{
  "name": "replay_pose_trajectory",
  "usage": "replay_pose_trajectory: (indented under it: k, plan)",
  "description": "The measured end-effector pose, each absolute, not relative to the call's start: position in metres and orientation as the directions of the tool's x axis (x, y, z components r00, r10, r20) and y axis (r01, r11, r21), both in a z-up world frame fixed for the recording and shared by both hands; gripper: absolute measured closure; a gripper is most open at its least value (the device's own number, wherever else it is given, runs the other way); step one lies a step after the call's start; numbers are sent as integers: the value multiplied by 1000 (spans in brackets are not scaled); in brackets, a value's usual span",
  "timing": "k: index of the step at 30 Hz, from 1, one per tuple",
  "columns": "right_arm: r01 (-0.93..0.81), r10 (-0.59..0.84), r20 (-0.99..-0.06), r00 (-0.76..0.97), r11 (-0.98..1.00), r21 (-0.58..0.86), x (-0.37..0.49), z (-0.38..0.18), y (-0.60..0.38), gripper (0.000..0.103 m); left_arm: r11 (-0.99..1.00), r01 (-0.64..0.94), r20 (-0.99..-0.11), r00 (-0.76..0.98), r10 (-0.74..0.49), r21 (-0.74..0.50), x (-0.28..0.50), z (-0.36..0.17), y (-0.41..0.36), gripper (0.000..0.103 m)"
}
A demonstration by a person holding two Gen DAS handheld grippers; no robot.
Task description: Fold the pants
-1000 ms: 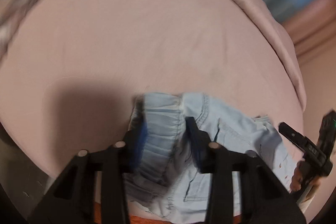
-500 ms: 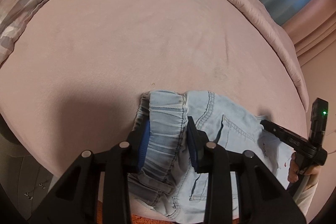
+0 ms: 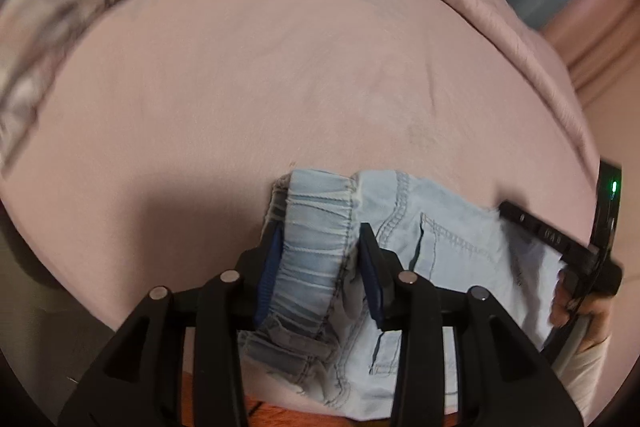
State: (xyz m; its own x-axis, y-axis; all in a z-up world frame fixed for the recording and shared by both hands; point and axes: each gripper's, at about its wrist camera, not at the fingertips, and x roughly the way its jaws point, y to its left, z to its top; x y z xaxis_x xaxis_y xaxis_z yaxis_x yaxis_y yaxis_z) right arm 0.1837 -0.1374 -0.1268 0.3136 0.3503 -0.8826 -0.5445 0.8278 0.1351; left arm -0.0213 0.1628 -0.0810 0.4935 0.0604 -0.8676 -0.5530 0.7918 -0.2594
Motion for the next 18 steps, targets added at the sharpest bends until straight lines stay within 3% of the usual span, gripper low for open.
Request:
replay_pose_trajectory:
  k: [3,5,7,9,14,18]
  plan:
    - [-543,330,-881,338,833,104,181,-123,-135,98,806,-542,-857,508,90,-237,-22,-62,154,58]
    - [-545,330,-879,345,833,99,180,-119,-136,94,803,-520,-819,569,71,-291,-25,-44,148,45]
    - [-517,327,-867,375,851,98,180,-110,-145,75,802,-490,-791,611,37,-341,-24,-34,141,41]
    - [-474,309,-840,446,878,70,177,-95,-157,69,817,-458,-774,633,23,-351,-16,-31,132,40]
    - [-464,338,-819,464,880,101,165,-82,-193,69,856,-462,-798,594,104,-233,4,-37,106,40]
    - [-456,360,-827,432,878,144,153,-87,-218,69,826,-512,-799,586,135,-235,-5,-36,120,40]
